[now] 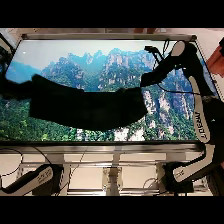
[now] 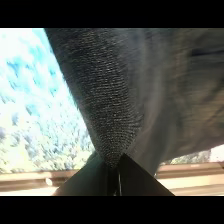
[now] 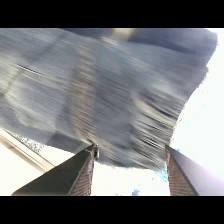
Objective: Fold the clothes and pants, and hang the long-sleeved shirts on hangers.
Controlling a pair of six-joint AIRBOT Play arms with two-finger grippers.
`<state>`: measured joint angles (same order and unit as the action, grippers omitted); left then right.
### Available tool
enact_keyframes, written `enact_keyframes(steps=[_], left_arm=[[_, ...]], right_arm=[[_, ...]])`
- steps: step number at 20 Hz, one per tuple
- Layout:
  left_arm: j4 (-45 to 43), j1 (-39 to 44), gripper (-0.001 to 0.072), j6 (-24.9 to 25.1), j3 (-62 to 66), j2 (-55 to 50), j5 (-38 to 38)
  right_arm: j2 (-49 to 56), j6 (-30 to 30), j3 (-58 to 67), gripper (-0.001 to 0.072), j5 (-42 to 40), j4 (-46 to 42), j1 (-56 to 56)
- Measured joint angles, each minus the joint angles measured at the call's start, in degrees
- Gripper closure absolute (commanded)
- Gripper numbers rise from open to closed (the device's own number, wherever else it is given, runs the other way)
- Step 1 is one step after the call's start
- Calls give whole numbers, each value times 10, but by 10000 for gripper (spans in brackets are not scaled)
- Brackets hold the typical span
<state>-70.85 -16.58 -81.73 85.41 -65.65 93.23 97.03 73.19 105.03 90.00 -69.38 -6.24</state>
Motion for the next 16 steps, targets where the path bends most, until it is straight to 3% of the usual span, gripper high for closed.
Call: enact_keyframes(steps=[4, 8, 12, 16], left_arm=[[-5, 52, 680, -20, 116, -45, 77], [-7, 148, 681, -51, 183, -129, 106], [-5, 245, 681, -82, 276, -230, 97], [40, 313, 680, -99, 331, -292, 42]], right_arm=[[-5, -1, 0, 230, 2, 2, 10], [-6, -7, 0, 230, 0, 2, 14], [-6, -14, 0, 231, 0, 2, 14], [-6, -18, 0, 231, -6, 0, 19]])
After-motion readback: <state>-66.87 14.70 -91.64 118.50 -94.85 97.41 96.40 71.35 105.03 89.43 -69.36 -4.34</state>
